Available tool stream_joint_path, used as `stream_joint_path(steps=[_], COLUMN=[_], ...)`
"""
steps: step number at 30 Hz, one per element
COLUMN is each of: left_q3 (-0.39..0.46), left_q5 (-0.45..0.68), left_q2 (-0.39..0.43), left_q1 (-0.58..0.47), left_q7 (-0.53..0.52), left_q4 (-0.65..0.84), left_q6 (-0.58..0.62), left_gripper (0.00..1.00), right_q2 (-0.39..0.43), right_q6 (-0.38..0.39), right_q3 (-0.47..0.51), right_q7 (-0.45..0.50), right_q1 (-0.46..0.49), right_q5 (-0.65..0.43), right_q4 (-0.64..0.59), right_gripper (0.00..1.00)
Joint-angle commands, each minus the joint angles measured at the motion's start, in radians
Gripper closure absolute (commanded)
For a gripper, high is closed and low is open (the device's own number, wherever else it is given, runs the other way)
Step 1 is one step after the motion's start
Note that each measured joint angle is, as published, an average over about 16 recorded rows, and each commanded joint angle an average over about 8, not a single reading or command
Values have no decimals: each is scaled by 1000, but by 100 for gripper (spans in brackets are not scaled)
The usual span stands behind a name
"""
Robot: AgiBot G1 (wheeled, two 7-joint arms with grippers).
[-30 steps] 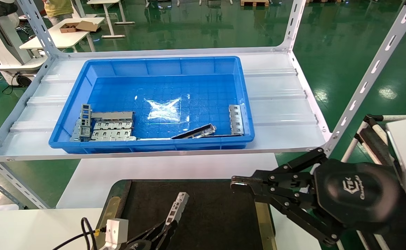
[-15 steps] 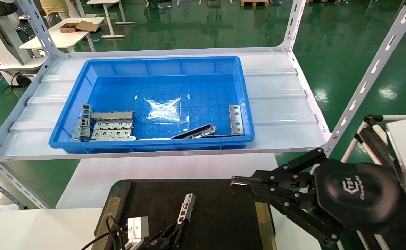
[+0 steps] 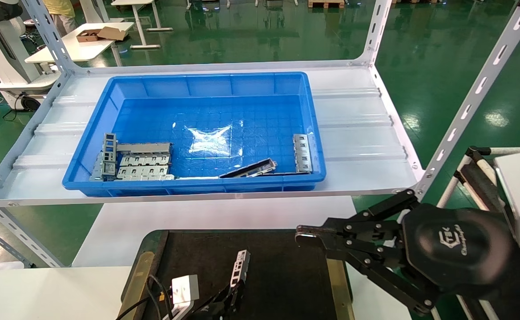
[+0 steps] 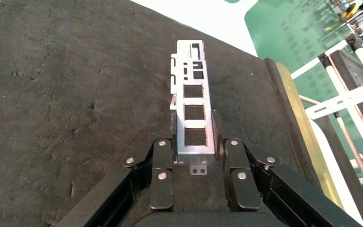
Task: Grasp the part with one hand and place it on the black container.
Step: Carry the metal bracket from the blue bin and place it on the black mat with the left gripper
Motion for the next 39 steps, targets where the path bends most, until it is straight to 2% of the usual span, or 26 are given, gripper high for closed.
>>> stream_joint_path(steps=[1,14,15,16,22,23,24,39], left_q3=[7,32,33,34,33,32,32,27], left_q5=[-4,-29,-30,-31,-32,-32,-32,-17], left_q2=[7,44,46,48,54,55,55,40], left_q1=[-7,-29,-30,-30,-29,-29,-28,-27], left_q7=[1,-2,-2,-2,-3,-3,-3,3], left_q4=[7,50,52,54,61,61,61,7], left_q6=[-11,-47,-50,-53,-66,-67,-67,-40], left_gripper=[100,100,100,96,24,11,2,0], right_q2=[0,0,0,0,1,1,1,1], right_q6=[0,0,0,0,1,1,1,1], right_q3=[0,-1,-1,-1,-1,-1,-1,-2], right_q7=[0,0,0,-1,-1,-1,-1,-1], right_q1=[0,0,0,0,0,0,0,1], right_q5=[0,1,1,1,1,1,1,2], right_q4=[0,0,0,0,0,0,0,0], right_gripper=[100,100,95,87,13,4,0,0])
